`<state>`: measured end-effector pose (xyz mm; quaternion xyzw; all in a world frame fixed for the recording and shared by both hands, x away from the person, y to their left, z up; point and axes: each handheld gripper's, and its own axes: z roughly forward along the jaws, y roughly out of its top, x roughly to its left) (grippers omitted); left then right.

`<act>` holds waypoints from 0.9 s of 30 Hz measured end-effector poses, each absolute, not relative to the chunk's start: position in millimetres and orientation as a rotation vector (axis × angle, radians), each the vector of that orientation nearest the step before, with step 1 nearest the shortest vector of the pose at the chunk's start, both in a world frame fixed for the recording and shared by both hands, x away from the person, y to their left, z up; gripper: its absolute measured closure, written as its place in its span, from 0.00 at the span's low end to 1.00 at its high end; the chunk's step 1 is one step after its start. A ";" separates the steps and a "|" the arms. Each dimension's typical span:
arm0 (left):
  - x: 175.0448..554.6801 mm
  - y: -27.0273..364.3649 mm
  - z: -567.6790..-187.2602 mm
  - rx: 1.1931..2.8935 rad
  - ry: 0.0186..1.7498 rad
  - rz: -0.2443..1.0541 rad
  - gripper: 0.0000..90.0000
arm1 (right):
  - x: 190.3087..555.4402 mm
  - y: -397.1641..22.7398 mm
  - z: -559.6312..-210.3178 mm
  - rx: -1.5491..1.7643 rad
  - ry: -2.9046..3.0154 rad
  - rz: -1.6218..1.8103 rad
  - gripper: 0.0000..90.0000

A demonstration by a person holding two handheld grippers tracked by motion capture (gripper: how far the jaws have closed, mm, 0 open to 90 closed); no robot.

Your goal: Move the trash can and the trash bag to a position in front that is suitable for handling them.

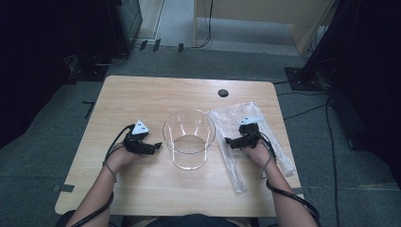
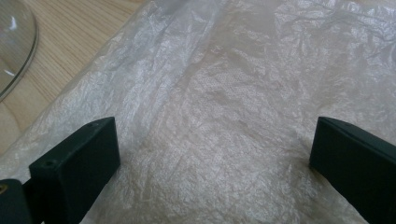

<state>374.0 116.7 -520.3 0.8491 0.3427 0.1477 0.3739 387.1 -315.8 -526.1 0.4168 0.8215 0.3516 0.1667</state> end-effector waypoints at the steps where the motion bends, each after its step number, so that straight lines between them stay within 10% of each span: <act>1: 374.1 116.7 -520.2 2.174 0.879 0.376 0.21 | 387.1 -315.8 -526.1 1.186 2.338 1.001 0.02; 23: 374.7 116.6 -520.2 2.168 0.886 0.376 0.21 | 385.4 -315.0 -526.0 1.223 2.317 0.996 0.02; 27: 374.5 116.3 -516.5 2.167 0.911 0.339 0.21 | 386.4 -319.3 -520.6 1.232 2.337 1.002 0.17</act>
